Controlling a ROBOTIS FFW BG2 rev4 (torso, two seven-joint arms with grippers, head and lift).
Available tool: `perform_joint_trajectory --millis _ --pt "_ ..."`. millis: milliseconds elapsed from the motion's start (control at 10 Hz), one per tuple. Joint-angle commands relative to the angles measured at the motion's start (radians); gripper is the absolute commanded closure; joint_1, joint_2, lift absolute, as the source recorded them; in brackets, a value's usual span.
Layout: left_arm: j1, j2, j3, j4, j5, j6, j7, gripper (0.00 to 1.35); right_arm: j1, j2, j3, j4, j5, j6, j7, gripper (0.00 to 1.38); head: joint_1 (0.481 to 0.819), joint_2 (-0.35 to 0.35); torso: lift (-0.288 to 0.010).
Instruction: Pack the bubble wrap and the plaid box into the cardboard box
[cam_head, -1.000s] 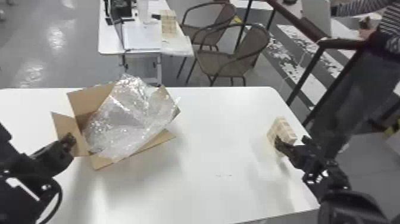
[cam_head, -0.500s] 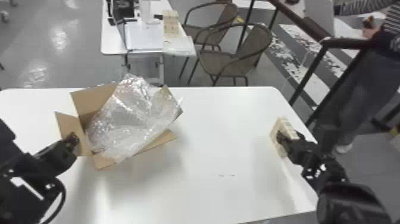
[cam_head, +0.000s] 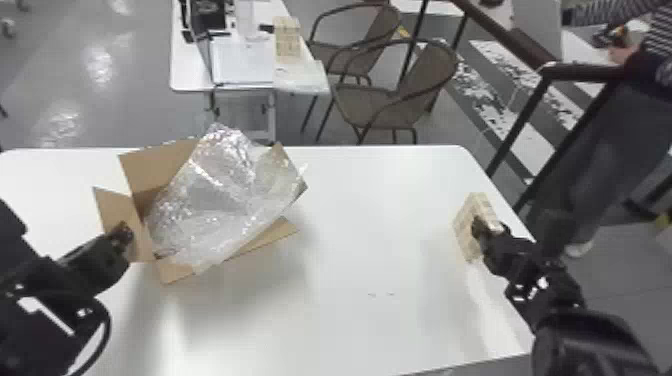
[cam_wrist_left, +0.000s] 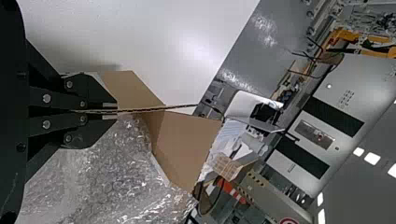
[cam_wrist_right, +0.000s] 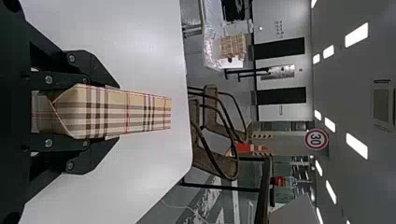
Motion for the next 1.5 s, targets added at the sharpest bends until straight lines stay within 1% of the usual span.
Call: perform_joint_trajectory --millis 0,100,200,400,500,600,700,800,900,1000,1100,1200,1400 --pt "0.000 -0.003 0.000 0.000 -0.001 0.002 0.000 1.22 0.008 0.012 0.021 -0.139 -0.057 0.113 -0.022 1.21 0.695 -0.189 -0.100" --pt "0.000 -0.003 0.000 0.000 -0.001 0.002 0.000 1.22 -0.009 0.010 0.058 -0.223 -0.103 0.180 -0.035 1.21 0.695 -0.174 -0.100" --pt "-0.002 -0.003 -0.001 0.002 -0.001 0.002 0.000 1.22 -0.037 0.010 0.111 -0.291 -0.175 0.243 -0.054 1.21 0.695 -0.159 -0.100" --pt "-0.003 -0.003 -0.006 0.003 -0.003 0.003 0.000 1.22 -0.109 0.009 0.243 -0.384 -0.286 0.340 -0.104 1.21 0.695 -0.078 -0.100" --pt "-0.006 -0.003 -0.008 0.008 -0.003 0.003 0.000 1.22 -0.155 0.009 0.309 -0.383 -0.353 0.372 -0.106 1.21 0.695 -0.031 -0.100" --pt "-0.008 -0.003 -0.011 0.009 -0.004 0.003 0.000 1.22 -0.201 0.009 0.383 -0.376 -0.383 0.397 -0.104 1.21 0.695 0.023 -0.100" --pt "-0.009 -0.003 -0.012 0.011 -0.004 0.003 0.000 1.22 -0.244 0.007 0.453 -0.363 -0.419 0.403 -0.101 1.21 0.689 0.049 -0.100" --pt "-0.013 -0.003 -0.015 0.012 -0.006 0.005 0.000 1.22 -0.288 0.010 0.519 -0.341 -0.452 0.403 -0.094 1.21 0.680 0.098 -0.100" --pt "-0.016 -0.003 -0.018 0.015 -0.006 0.005 0.000 1.22 -0.336 0.018 0.579 -0.300 -0.476 0.403 -0.061 1.21 0.675 0.134 -0.100" --pt "-0.017 -0.003 -0.021 0.017 -0.006 0.005 0.000 1.22 -0.377 0.047 0.624 -0.231 -0.482 0.409 -0.002 1.21 0.670 0.173 -0.100" --pt "-0.020 -0.003 -0.025 0.020 -0.006 0.005 0.000 1.22 -0.397 0.081 0.642 -0.160 -0.459 0.427 0.038 1.21 0.671 0.209 -0.100" --pt "-0.020 -0.003 -0.025 0.020 -0.006 0.003 0.000 1.22 -0.396 0.105 0.642 -0.116 -0.415 0.433 0.064 1.21 0.678 0.232 -0.100" --pt "-0.019 -0.003 -0.025 0.020 -0.006 0.003 0.000 1.22 -0.396 0.105 0.642 -0.094 -0.338 0.435 0.075 1.21 0.695 0.244 -0.100"
